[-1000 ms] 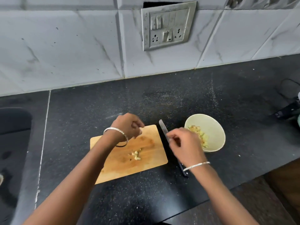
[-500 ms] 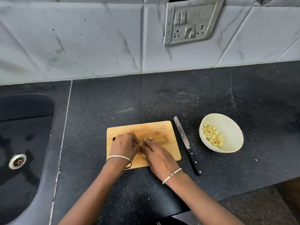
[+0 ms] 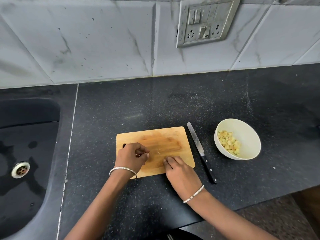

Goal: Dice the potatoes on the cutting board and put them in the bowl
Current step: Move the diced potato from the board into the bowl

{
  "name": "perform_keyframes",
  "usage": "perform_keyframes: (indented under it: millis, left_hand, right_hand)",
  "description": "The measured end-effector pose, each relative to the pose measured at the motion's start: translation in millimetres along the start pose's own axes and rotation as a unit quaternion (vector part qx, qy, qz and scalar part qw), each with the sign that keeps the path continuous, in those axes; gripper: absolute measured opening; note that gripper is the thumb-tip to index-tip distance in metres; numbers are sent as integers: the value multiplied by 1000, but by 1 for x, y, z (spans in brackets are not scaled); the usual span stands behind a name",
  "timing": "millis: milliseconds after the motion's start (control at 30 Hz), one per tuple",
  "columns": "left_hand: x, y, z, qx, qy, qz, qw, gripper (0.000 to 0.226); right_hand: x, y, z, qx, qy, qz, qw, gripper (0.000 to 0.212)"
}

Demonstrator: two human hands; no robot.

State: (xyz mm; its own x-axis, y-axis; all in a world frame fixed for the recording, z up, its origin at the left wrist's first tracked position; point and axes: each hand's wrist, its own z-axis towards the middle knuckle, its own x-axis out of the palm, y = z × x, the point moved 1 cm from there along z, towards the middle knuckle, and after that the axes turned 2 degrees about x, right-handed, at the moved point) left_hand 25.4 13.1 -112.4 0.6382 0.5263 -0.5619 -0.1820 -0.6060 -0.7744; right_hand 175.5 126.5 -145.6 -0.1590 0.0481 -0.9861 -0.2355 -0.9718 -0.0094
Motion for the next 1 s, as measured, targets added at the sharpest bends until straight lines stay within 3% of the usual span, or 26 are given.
perform_keyframes:
  millis: [267,367,433,567,600,667,733,833,1000]
  left_hand:
    - [5,0,0,9,16,3,1000,11]
    - [8,-3,0,21,20,7,1000,11]
    - [10,-4,0,30,27,17,999,10]
    - [15,-8,-3,44,55,36,997,14]
    - [18,-9,-4,50,66,37,996,14]
    - [25,-13,-4,64,80,47,994,12]
    - [31,-17,-4,78,80,62,992,10]
    - [38,-26,-3,100,77,86,988,7]
    - [46,-47,2,153,57,115,980,7]
  right_hand:
    - [-19,7,10,65,47,38,996,29]
    - [-32,-12,22,186,64,159,968,11]
    - [-46,-36,27,302,32,293,907,11]
    - [-84,-86,20,431,-51,538,723,20]
    - [-91,-99,15,444,-71,568,689,21]
    - [-100,-125,6,475,-103,579,655,19]
    - [-99,-148,-2,508,-130,550,650,16]
    - [-88,-174,-15,548,-146,476,672,13]
    - [-82,-190,-20,478,5,277,833,23]
